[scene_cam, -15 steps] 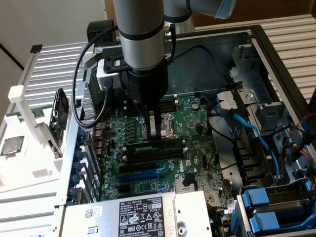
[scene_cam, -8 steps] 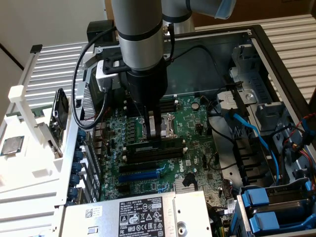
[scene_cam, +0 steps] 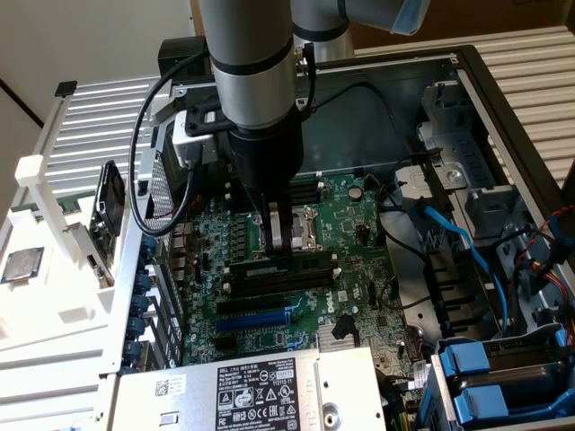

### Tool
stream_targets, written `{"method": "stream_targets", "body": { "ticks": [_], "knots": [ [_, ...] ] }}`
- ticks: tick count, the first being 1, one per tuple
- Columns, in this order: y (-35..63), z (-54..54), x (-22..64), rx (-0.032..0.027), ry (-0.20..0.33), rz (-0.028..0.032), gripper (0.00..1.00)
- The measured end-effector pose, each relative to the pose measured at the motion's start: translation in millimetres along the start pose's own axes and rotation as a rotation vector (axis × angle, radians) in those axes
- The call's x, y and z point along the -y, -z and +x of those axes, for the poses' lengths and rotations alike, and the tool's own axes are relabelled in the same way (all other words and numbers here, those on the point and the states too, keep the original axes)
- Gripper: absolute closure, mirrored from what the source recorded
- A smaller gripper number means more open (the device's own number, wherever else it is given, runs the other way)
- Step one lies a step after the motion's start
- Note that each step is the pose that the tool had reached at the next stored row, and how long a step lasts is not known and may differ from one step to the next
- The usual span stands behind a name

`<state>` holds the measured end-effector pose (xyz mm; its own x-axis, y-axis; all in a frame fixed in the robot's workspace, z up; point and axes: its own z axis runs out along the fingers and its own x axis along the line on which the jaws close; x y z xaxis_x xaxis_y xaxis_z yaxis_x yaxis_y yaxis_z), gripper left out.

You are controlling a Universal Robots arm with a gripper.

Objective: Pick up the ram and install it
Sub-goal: 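Insert the ram into the slot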

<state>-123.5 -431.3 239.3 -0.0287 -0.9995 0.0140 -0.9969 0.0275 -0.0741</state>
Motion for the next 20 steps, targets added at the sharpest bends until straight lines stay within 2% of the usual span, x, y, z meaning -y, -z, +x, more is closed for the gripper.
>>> {"method": "stream_targets", "body": {
  "ticks": [20],
  "knots": [
    [-2.2,0.7,-1.0,-0.0004,0.000,0.0028,0.87]
  ]
}}
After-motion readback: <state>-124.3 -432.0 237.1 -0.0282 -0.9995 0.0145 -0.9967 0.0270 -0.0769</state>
